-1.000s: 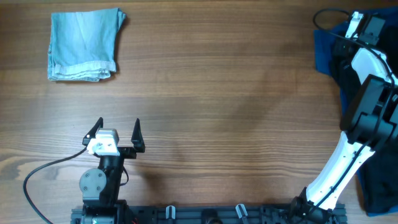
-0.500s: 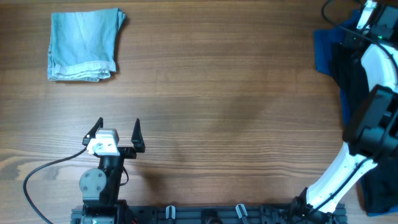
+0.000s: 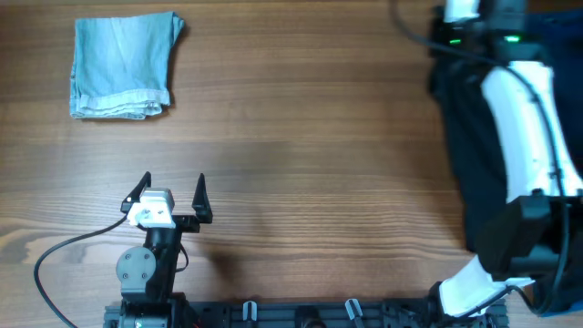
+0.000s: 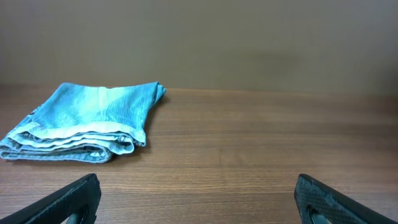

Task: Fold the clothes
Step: 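Lift the black trousers with the right gripper and carry them to table center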

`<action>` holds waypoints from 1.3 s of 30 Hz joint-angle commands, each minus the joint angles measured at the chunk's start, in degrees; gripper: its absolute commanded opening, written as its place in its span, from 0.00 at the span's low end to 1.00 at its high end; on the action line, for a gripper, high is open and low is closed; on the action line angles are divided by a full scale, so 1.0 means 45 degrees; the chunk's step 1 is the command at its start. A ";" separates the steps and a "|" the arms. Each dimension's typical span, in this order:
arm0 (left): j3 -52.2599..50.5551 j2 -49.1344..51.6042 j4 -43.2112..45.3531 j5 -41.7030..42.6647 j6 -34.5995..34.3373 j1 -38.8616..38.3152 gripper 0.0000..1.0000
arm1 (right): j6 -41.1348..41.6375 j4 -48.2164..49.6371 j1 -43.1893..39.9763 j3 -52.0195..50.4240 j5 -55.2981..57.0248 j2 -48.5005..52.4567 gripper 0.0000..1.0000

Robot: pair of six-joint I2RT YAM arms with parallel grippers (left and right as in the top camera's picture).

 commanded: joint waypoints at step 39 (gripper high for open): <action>-0.0058 -0.0083 -0.0053 0.0204 0.0209 -0.0058 1.00 | 0.0850 0.1404 0.8446 0.0384 -0.0957 -0.5639 0.04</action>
